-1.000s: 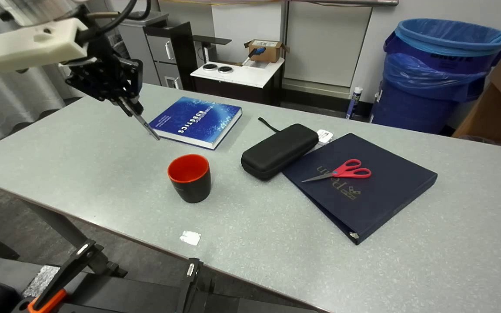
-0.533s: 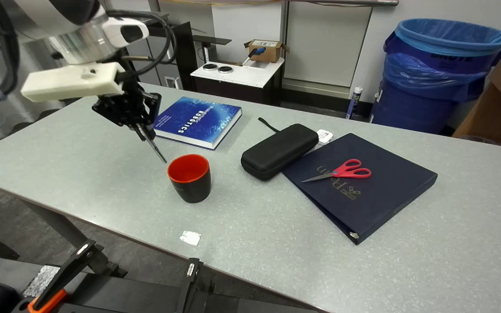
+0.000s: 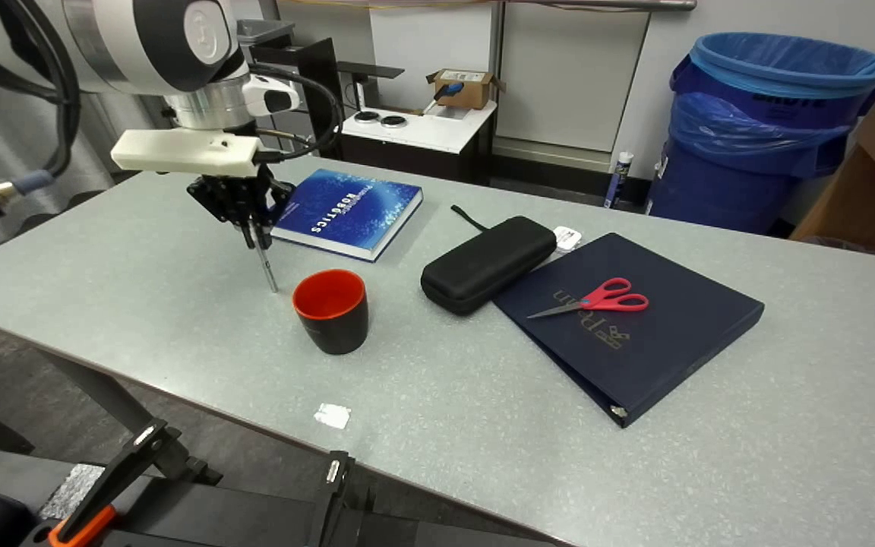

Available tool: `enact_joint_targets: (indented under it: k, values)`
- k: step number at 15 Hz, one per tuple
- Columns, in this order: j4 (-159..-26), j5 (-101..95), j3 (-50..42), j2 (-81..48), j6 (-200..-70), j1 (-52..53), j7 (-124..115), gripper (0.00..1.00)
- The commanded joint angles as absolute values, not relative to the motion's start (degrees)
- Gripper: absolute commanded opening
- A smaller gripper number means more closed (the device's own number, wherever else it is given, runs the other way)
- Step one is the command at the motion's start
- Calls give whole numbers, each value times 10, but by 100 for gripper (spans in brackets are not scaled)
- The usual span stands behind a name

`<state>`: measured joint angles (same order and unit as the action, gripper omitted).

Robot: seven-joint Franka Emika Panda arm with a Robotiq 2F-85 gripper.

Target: Put the marker on the table

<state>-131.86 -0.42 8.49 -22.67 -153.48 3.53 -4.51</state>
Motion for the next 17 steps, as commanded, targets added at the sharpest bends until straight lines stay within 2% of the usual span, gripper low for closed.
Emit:
enact_joint_targets:
  k: [1,8,17]
  values:
    - [-1237,33,86,-281,-1480,36,-22,47]
    - [-1194,26,72,-310,-1466,43,-33,99]
    - [-1205,21,69,-304,-1476,47,-33,100]
